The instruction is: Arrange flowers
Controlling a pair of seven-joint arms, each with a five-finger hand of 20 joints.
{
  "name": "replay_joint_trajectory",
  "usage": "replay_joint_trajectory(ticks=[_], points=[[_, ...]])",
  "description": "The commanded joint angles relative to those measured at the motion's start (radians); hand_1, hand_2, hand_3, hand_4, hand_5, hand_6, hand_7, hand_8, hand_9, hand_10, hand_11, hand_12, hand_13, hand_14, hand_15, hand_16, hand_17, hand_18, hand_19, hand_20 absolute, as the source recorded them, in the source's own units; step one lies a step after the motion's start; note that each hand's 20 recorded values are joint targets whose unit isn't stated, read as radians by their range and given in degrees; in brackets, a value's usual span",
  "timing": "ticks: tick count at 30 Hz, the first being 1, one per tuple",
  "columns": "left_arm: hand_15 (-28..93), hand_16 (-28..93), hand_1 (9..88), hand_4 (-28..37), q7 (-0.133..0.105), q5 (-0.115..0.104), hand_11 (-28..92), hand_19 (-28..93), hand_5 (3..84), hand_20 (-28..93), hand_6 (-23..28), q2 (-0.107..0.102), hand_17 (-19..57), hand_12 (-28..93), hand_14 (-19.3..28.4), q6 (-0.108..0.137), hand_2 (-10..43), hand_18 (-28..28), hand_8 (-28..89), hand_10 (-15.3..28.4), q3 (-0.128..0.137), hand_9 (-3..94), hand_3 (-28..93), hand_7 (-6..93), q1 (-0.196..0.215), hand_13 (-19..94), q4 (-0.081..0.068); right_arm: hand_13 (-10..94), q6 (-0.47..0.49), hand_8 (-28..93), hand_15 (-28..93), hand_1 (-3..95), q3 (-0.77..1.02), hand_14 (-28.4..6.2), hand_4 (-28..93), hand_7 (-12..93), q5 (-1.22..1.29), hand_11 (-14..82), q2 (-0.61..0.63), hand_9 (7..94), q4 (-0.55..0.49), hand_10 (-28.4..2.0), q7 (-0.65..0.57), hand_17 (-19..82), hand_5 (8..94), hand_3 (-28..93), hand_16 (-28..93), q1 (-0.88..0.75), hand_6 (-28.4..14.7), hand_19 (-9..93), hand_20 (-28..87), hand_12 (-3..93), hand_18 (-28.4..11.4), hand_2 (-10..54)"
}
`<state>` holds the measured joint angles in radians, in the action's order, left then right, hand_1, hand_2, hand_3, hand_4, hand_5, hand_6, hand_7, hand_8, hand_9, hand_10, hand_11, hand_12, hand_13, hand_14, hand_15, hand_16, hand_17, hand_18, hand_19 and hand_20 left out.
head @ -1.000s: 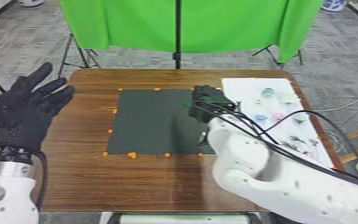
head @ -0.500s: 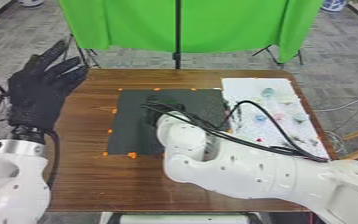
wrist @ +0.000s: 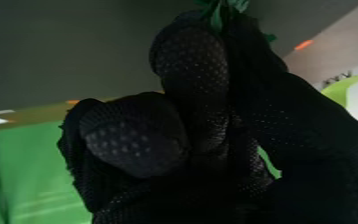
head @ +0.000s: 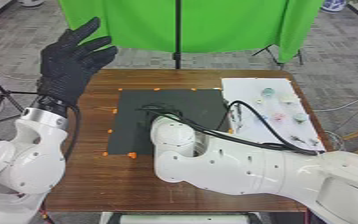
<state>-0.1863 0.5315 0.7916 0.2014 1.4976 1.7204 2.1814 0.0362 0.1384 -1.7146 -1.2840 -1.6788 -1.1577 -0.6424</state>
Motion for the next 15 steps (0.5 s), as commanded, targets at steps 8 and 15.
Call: replay_joint_trajectory(ticks=[8,15], points=[[45,-8,20.0,-28.3,0.042,0.012,24,61,32.4,3,7.8,0.031,-7.8,11,26.4,-0.048,8.0,26.3,-10,19.6,-0.040,30.2,77,14.6,-0.044,23,-0.030,89,-0.083,-6,65,45.6,0.041,-5.8,-28,18,0.125,44.9,-0.002,88.1,0.024,-10.8,0.005,58,81.0,63,20,-0.059,-3.0,93,48,21.3,-18.2,-4.6],[45,-8,20.0,-28.3,0.037,0.011,25,61,32.4,3,7.8,0.030,-7.8,11,26.4,-0.055,8.0,26.3,-10,19.5,-0.041,30.1,77,14.7,-0.048,23,-0.031,86,-0.128,-12,65,48.1,0.049,-5.6,-28,15,0.160,36.2,0.003,87.4,0.022,-10.2,0.008,56,74.6,48,19,-0.059,-2.4,93,46,18.5,-17.3,-3.7]])
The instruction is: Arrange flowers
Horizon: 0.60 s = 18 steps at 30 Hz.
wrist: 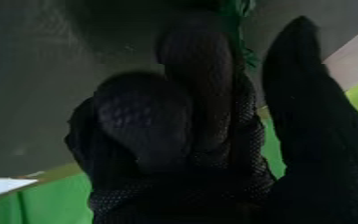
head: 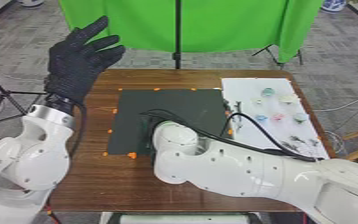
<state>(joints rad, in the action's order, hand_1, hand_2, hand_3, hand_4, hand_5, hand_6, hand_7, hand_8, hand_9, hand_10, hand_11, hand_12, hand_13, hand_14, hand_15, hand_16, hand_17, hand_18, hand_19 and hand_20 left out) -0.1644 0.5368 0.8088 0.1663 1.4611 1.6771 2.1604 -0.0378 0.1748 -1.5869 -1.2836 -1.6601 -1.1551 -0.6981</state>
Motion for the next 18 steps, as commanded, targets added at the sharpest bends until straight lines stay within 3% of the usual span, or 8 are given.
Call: replay_joint_trajectory(ticks=[1,14,18], points=[[45,-8,20.0,-28.3,0.011,0.006,25,61,32.4,3,7.8,0.012,-7.8,11,26.4,-0.021,8.0,26.3,-10,19.5,-0.006,30.1,77,14.7,-0.005,23,-0.011,86,-0.047,-12,65,48.2,0.013,-5.6,-28,15,0.037,34.7,0.002,87.4,0.003,-10.3,0.007,56,73.8,47,19,0.000,-2.2,93,45,18.1,-17.2,-3.6],[45,-8,20.1,-28.3,-0.007,0.004,25,61,32.4,2,7.9,0.001,-7.8,11,26.3,0.003,8.1,26.3,-10,19.4,0.006,30.0,77,14.7,0.018,23,0.005,86,0.011,-12,65,47.0,0.042,-6.3,-27,14,0.089,32.4,-0.009,87.8,-0.035,-10.5,0.053,55,71.3,42,19,-0.007,-2.0,93,45,18.1,-17.4,-1.9],[45,-8,20.1,-28.3,-0.002,0.002,25,62,32.5,2,8.0,0.004,-7.8,11,26.3,0.006,8.1,26.2,-10,19.5,0.009,30.0,77,14.5,0.024,23,0.008,85,0.002,-13,65,46.1,0.042,-6.4,-26,13,0.064,32.7,-0.013,87.8,-0.040,-10.6,0.060,54,72.0,42,19,-0.015,-1.6,93,45,18.3,-17.8,-0.7]])
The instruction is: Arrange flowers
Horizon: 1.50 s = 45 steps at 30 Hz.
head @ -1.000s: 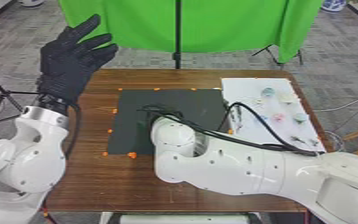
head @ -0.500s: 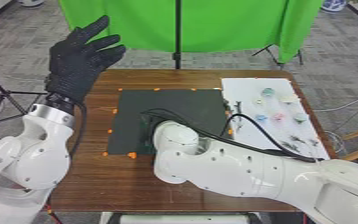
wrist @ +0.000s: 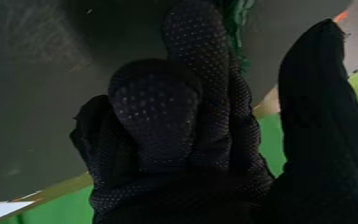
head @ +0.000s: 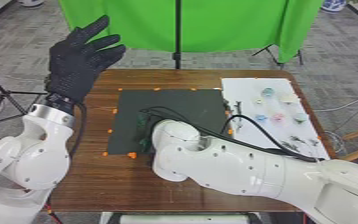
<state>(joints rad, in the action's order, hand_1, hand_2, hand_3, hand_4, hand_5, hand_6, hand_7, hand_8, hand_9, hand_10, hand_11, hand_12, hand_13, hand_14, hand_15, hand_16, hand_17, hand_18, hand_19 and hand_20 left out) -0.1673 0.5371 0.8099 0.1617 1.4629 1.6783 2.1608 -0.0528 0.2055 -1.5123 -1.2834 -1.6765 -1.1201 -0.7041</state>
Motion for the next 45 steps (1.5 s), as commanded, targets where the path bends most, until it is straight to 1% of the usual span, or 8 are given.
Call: replay_joint_trajectory(ticks=[1,7,16,18,20,22,29,45], points=[[45,-8,20.1,-28.3,0.005,0.004,25,62,32.4,2,8.0,0.003,-7.8,11,26.3,0.007,8.1,26.2,-10,19.5,0.006,30.0,77,14.5,0.021,23,0.007,85,0.004,-13,65,46.0,0.007,-6.4,-26,13,-0.024,32.7,-0.011,87.7,-0.024,-10.6,0.023,54,71.6,41,19,-0.008,-1.6,93,45,18.4,-18.0,-0.6],[45,-8,20.1,-28.3,0.022,0.006,25,62,32.4,2,8.0,0.000,-7.8,11,26.3,0.038,8.2,26.2,-10,19.5,0.064,29.9,77,14.6,0.100,23,0.042,86,-0.057,-12,65,44.8,-0.005,-6.4,-27,14,-0.073,34.5,-0.009,87.7,-0.047,-10.5,0.057,54,71.0,44,19,-0.014,-1.9,93,45,18.8,-18.2,-1.0],[45,-8,20.3,-28.3,0.000,0.004,25,62,32.5,2,8.1,-0.011,-7.8,11,26.3,0.049,8.2,26.2,-10,19.5,0.093,29.9,77,14.5,0.142,23,0.060,87,-0.194,-12,65,44.1,-0.071,-5.9,-28,15,-0.092,37.4,0.016,89.0,-0.071,-9.9,0.083,56,75.2,48,19,0.063,-1.7,93,47,18.8,-18.3,-3.3],[45,-8,20.2,-28.3,-0.033,0.000,25,62,32.5,2,8.1,-0.020,-7.8,11,26.4,0.071,8.2,26.2,-10,19.4,0.126,29.9,77,14.6,0.193,23,0.084,87,-0.216,-12,65,43.8,-0.097,-6.0,-28,16,-0.084,37.5,0.022,89.1,-0.080,-9.9,0.101,56,75.4,49,19,0.099,-1.7,93,47,18.8,-18.4,-3.4],[45,-8,20.2,-28.3,-0.103,-0.011,25,62,32.6,2,8.1,-0.035,-7.8,11,26.4,0.118,8.3,26.2,-10,19.5,0.198,29.9,77,14.5,0.312,23,0.134,86,-0.216,-12,65,42.1,-0.132,-6.3,-28,16,-0.083,37.5,0.027,88.6,-0.085,-10.1,0.146,55,75.5,52,19,0.147,-1.7,93,47,18.8,-18.5,-3.5],[45,-8,20.2,-28.3,-0.086,-0.009,25,62,32.5,2,8.2,-0.019,-7.8,10,26.4,0.114,8.3,26.2,-10,19.6,0.222,29.9,77,14.5,0.338,23,0.138,85,-0.216,-12,64,40.6,-0.101,-6.9,-28,16,-0.103,36.6,0.064,87.7,-0.109,-10.5,0.155,54,75.4,54,19,0.133,-2.2,93,44,18.5,-18.7,-3.4],[45,-8,20.2,-28.3,-0.114,-0.014,25,62,32.6,2,8.2,0.023,-7.7,11,26.4,0.155,8.3,26.3,-10,19.6,0.364,29.9,77,14.4,0.537,23,0.197,84,-0.178,-12,62,36.5,0.055,-8.1,-28,16,-0.196,34.2,0.234,86.1,-0.233,-11.6,0.161,53,74.7,56,18,0.059,-2.9,93,41,17.8,-18.8,-2.0],[45,-8,20.2,-28.3,-0.155,-0.016,25,63,32.6,2,8.2,0.065,-7.6,10,26.4,0.167,8.3,26.5,-10,19.6,0.427,29.9,77,14.4,0.681,23,0.237,77,-0.054,-11,57,32.6,0.551,-12.8,-26,12,-0.431,22.5,0.594,73.8,-0.434,-18.5,-0.042,48,60.6,65,13,-0.494,-7.4,93,20,14.2,-20.0,-2.6]])
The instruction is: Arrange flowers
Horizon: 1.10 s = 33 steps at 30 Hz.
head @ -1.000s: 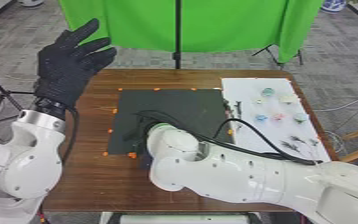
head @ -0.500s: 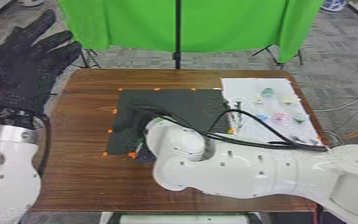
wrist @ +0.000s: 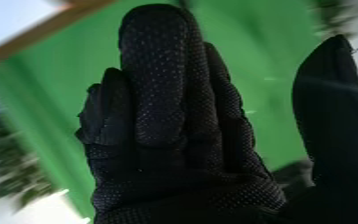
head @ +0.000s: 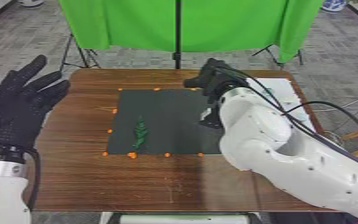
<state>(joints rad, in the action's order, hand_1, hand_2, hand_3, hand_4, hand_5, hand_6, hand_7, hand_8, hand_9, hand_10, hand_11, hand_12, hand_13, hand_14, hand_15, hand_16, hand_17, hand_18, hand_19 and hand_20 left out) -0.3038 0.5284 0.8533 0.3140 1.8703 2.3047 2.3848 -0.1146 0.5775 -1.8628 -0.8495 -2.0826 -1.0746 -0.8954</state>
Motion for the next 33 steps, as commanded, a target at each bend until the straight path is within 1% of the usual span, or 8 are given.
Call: replay_joint_trajectory(ticks=[1,6,9,15,26,27,32,33], points=[[45,-8,20.2,-28.3,-0.022,-0.007,25,63,32.6,1,8.2,0.024,-7.6,10,26.4,0.013,8.3,26.5,-10,19.6,0.023,29.9,77,14.3,0.060,23,0.014,77,0.009,-11,57,32.5,0.200,-12.8,-26,11,-0.094,22.3,0.166,73.8,-0.027,-18.6,-0.106,48,60.2,65,13,-0.334,-7.5,93,19,14.1,-20.0,-2.6],[45,-8,20.2,-28.3,-0.041,-0.012,25,63,32.7,1,8.2,0.024,-7.7,10,26.4,0.016,8.3,26.5,-10,19.6,0.018,30.0,77,14.3,0.071,23,0.016,81,0.032,-10,57,33.2,0.339,-11.5,-25,11,-0.137,25.7,0.191,78.5,-0.041,-17.9,-0.160,52,60.3,64,13,-0.504,-7.9,93,21,15.2,-20.0,-2.8],[45,-8,20.2,-28.3,-0.043,-0.014,25,63,32.7,1,8.2,0.022,-7.6,10,26.4,0.017,8.3,26.4,-10,19.6,0.013,29.9,76,14.3,0.066,23,0.013,81,0.052,-10,57,33.2,0.422,-11.6,-25,10,-0.170,25.6,0.210,79.2,-0.064,-17.9,-0.185,52,59.6,64,13,-0.608,-8.1,93,21,15.2,-20.0,-3.0],[45,-8,20.2,-28.3,-0.063,-0.017,25,63,32.7,1,8.1,0.021,-7.7,11,26.5,0.023,8.2,26.5,-10,19.5,0.024,30.0,77,14.3,0.094,23,0.019,83,0.088,-10,56,33.6,0.555,-11.2,-25,10,-0.223,25.2,0.249,80.3,-0.104,-17.9,-0.208,54,57.7,64,13,-0.774,-8.3,93,22,15.2,-19.8,-3.5],[45,-8,20.2,-28.3,-0.074,-0.020,25,63,32.7,1,8.1,0.009,-7.7,10,26.5,0.023,8.2,26.5,-10,19.6,0.015,30.0,77,14.4,0.089,23,0.014,84,0.119,-10,55,34.6,0.736,-10.5,-24,9,-0.249,25.0,0.268,81.6,-0.127,-17.7,-0.234,55,56.1,64,14,-0.967,-8.6,93,22,15.3,-19.3,-4.9],[45,-8,20.2,-28.3,-0.084,-0.025,25,63,32.7,1,8.1,0.004,-7.7,10,26.5,0.028,8.2,26.5,-10,19.6,0.017,30.0,77,14.4,0.097,23,0.017,84,0.128,-10,55,34.8,0.745,-10.5,-24,9,-0.248,25.0,0.268,81.6,-0.127,-17.6,-0.234,55,56.1,64,14,-0.974,-8.6,93,22,15.3,-19.3,-5.1],[45,-8,20.2,-28.3,-0.082,-0.022,25,63,32.7,1,8.0,0.008,-7.7,11,26.5,0.025,8.2,26.5,-10,19.6,0.017,30.1,77,14.5,0.100,23,0.018,84,0.153,-10,55,35.7,0.815,-10.4,-23,8,-0.244,25.1,0.266,81.8,-0.139,-17.4,-0.242,55,55.6,64,14,-1.046,-8.7,93,22,15.3,-19.2,-5.8],[45,-8,20.1,-28.3,-0.088,-0.026,25,63,32.7,1,8.1,0.003,-7.7,11,26.5,0.029,8.2,26.5,-10,19.6,0.015,30.1,77,14.4,0.101,23,0.017,84,0.161,-10,55,35.9,0.827,-10.4,-23,8,-0.239,25.1,0.266,81.8,-0.142,-17.4,-0.244,55,55.5,64,14,-1.061,-8.7,93,22,15.3,-19.1,-6.0]])
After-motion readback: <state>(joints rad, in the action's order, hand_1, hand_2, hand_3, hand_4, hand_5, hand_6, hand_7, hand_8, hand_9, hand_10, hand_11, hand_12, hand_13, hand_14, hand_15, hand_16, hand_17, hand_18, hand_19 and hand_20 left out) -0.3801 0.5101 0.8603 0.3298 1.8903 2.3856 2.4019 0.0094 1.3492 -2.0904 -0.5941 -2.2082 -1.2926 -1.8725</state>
